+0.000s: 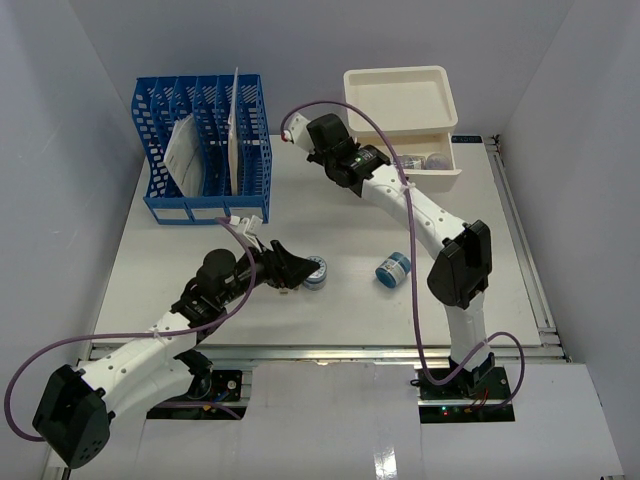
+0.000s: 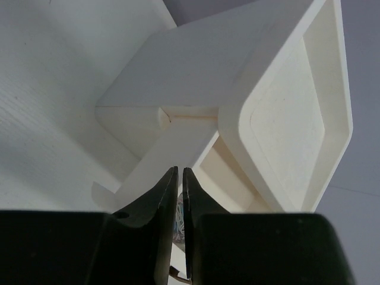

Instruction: Organize the desk

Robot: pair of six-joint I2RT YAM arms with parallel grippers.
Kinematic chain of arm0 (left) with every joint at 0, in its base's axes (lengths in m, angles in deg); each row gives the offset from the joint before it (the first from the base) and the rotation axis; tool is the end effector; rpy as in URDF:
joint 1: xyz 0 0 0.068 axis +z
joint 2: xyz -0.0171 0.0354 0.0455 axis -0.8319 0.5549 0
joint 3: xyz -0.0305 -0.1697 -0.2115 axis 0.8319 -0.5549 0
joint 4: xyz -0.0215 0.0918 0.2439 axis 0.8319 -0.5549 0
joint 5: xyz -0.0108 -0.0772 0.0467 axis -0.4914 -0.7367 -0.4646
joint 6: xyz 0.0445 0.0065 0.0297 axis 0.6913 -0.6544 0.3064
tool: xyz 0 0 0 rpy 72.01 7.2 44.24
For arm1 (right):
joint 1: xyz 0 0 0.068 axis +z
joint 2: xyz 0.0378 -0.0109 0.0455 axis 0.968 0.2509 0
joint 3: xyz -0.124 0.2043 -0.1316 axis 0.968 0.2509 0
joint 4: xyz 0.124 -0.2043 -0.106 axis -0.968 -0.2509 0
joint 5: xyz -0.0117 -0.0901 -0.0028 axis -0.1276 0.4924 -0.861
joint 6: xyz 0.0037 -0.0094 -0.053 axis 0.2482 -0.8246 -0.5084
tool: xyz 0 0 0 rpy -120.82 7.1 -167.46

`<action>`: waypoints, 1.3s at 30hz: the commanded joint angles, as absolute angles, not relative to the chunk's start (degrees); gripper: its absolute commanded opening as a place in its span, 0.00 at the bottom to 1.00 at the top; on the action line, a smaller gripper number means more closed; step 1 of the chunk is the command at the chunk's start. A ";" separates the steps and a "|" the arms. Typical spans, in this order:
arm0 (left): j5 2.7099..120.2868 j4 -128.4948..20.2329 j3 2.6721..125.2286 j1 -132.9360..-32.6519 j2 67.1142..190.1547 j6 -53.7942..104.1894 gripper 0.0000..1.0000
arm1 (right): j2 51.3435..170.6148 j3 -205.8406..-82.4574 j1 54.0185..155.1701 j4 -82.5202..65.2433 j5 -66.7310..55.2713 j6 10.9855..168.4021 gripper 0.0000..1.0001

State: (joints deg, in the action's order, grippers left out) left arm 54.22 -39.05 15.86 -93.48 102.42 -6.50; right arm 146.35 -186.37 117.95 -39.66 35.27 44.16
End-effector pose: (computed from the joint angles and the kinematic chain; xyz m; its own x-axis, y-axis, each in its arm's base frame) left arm 0.1552 -0.1296 0.2488 -0.6241 -0.3557 -0.6957 0.5025 0.4992 -0.7059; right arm 0.3604 0.3034 0.3636 -0.1559 -0.8512 -0.5012 -0.3989 0.5184 -0.7564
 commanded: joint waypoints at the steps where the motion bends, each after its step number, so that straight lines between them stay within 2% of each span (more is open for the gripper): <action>1: 53.35 -36.14 17.53 -93.30 102.15 -7.14 0.98 | 145.12 -189.83 114.20 -38.01 33.96 45.49 0.21; 2: 53.40 -36.18 17.40 -93.30 102.11 -7.09 0.98 | 144.05 -189.48 113.22 -37.48 32.98 45.32 0.27; 3: 53.41 -36.20 17.31 -93.30 102.10 -7.08 0.98 | 143.27 -188.45 112.26 -36.96 32.38 44.55 0.37; 6: 53.12 -36.13 17.18 -93.30 102.27 -7.06 0.98 | 139.96 -184.37 110.29 -33.92 32.12 41.08 0.71; 8: 52.98 -36.18 17.03 -93.30 102.19 -7.00 0.98 | 138.23 -180.19 108.81 -31.69 33.37 37.42 0.84; 13: 52.87 -35.99 16.92 -93.30 102.02 -7.06 0.98 | 136.85 -173.71 107.01 -25.37 37.77 29.24 0.92; 20: 52.53 -37.09 17.06 -93.30 100.97 -6.88 0.98 | 141.73 -171.22 105.77 -15.29 41.14 23.39 0.92; 23: 53.29 -38.77 16.96 -93.30 99.09 -6.28 0.98 | 144.53 -173.12 104.68 -14.30 40.27 23.06 0.91; 26: 53.84 -39.98 16.62 -93.30 98.03 -5.85 0.98 | 146.47 -174.67 103.04 -11.96 39.54 23.24 0.85; 33: 53.76 -39.42 16.18 -93.30 98.20 -6.24 0.98 | 146.97 -172.92 100.54 -11.12 37.27 24.84 0.53; 36: 53.56 -38.91 16.06 -93.30 98.44 -6.55 0.98 | 145.42 -170.27 100.35 -11.35 35.94 26.71 0.28; 39: 53.32 -38.68 16.13 -93.30 98.84 -6.68 0.98 | 144.23 -169.33 100.55 -13.22 35.12 29.69 0.20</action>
